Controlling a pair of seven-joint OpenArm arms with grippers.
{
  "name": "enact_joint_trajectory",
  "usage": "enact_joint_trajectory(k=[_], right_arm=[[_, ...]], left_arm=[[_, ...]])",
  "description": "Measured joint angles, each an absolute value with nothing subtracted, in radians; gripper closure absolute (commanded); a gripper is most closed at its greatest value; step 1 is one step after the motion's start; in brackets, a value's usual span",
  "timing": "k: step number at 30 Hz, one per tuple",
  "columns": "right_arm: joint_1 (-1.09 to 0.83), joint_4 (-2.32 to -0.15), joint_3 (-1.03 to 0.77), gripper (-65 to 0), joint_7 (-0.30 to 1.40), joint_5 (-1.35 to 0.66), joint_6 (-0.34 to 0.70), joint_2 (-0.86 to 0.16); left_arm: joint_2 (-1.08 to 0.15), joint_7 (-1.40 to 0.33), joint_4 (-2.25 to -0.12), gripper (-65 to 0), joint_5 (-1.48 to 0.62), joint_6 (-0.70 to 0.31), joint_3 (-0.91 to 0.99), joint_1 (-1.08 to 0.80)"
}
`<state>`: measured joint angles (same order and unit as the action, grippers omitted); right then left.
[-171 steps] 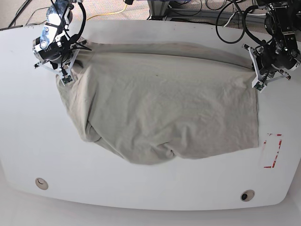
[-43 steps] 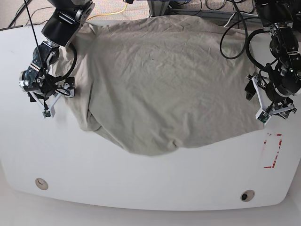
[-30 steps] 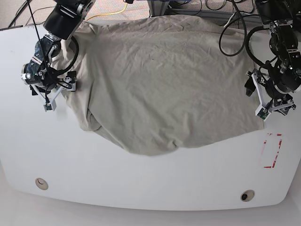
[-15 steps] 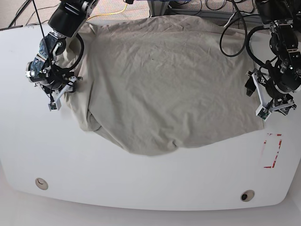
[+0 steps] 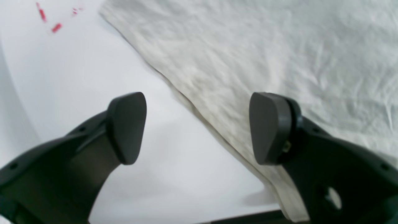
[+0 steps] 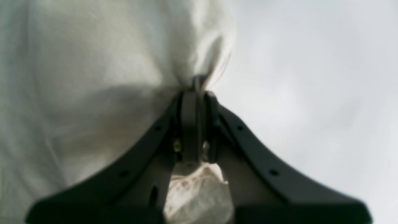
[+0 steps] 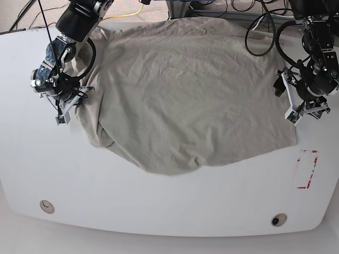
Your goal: Layout the t-shirt on the table in an organized manner, then fold the t-shirt properly
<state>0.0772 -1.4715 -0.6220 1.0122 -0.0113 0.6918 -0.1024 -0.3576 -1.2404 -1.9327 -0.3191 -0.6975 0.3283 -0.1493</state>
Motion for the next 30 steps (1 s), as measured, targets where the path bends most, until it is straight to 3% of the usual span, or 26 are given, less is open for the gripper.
enact_joint_trajectory(k=[30], right_arm=[[0.077, -1.470, -0.620, -4.1, 1.009, -0.015, 0.692, -0.102]], left_arm=[[-0.313, -1.237, -1.933, -47.1, -0.315, -0.697, 0.443, -0.402]])
